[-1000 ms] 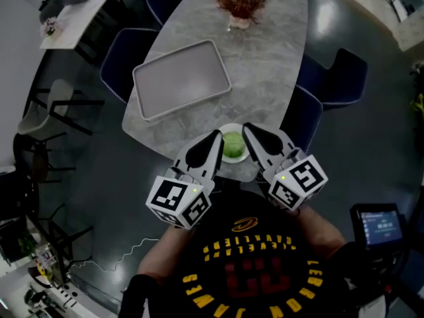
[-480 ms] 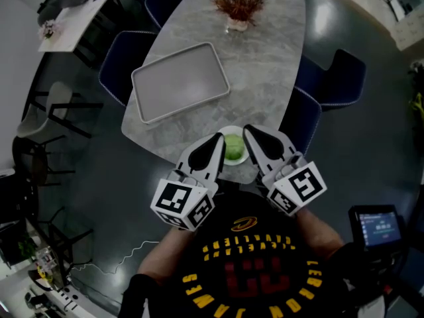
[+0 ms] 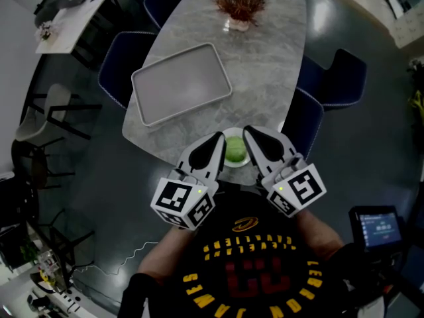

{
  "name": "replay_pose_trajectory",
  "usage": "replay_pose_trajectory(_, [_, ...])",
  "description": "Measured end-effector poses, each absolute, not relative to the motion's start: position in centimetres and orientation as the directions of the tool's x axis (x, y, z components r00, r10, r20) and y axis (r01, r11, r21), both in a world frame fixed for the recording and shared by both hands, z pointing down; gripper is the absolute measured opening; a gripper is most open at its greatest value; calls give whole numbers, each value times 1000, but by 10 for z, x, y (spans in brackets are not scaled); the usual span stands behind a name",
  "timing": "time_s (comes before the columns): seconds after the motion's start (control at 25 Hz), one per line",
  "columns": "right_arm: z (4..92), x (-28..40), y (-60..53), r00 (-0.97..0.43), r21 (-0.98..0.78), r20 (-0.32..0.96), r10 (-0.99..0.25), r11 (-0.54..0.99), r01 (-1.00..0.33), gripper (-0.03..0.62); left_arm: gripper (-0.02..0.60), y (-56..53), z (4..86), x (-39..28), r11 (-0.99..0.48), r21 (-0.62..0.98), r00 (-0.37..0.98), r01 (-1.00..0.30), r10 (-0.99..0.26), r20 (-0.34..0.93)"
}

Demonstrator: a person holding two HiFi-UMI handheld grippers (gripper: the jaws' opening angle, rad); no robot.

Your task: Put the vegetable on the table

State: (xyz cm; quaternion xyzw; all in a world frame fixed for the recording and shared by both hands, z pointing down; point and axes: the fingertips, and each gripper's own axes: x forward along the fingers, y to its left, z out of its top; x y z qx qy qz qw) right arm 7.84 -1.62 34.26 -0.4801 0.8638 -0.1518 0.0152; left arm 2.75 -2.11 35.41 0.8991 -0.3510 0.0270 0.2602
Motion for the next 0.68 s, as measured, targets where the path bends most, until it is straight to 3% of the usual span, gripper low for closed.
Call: replay_pose_trajectory(0.68, [344,80,-33,-495,-311,121,-860,441,-842,5,0,-39,351,29,-643,460,783,-612,-574,239])
